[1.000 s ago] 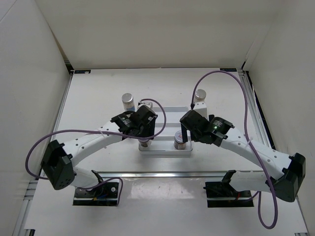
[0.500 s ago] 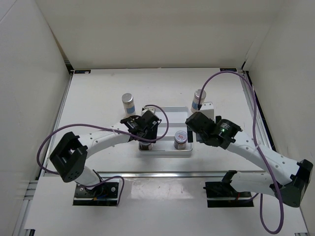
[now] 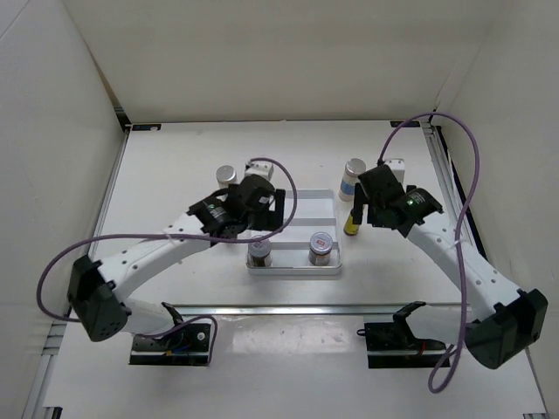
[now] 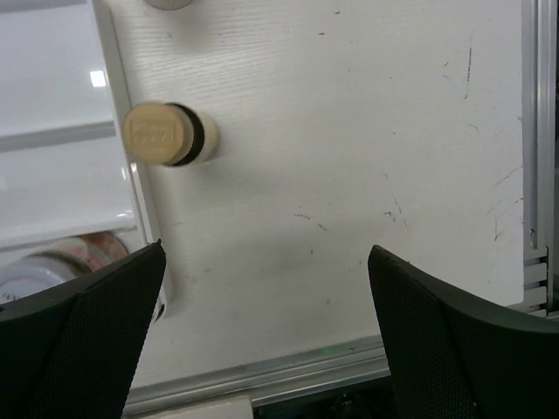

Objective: Organize the condiment bottles

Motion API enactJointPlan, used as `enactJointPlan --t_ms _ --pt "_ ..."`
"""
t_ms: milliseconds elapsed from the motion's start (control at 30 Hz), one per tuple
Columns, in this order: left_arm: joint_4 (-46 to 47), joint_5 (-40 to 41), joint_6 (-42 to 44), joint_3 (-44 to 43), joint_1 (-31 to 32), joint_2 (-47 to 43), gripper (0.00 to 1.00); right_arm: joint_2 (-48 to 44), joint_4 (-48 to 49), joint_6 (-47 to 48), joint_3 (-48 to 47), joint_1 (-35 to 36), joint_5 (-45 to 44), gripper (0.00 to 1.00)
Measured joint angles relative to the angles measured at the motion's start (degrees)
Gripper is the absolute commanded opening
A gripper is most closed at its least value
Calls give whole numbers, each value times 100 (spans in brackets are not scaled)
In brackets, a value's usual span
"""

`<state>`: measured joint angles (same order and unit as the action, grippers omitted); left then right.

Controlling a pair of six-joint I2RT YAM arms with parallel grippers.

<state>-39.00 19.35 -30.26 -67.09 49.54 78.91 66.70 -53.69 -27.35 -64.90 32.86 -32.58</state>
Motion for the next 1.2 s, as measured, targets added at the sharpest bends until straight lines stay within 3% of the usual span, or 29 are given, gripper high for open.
enactJointPlan --t_ms 167,533,667,767,900,1000,1200 --pt "-151 284 203 -553 -28 -802 100 632 492 444 -17 -695 643 100" --pt "-680 420 317 -260 -435 -1128 100 1495 1276 896 -157 -774 1287 99" --pt "-780 415 308 -87 -592 -1268 100 1764 1399 977 -175 -863 1416 69" --pt "-796 402 306 -50 -713 -1320 100 1923 1484 988 -175 -935 1521 57" --pt "-822 376 310 22 -855 -1333 100 1963 1508 984 -177 -957 1628 29" --pt "-846 354 310 70 -953 -1344 100 1963 1464 975 -212 -962 1652 15" --pt "-863 245 315 197 -1097 -1362 100 1932 1115 994 -734 -962 1784 8"
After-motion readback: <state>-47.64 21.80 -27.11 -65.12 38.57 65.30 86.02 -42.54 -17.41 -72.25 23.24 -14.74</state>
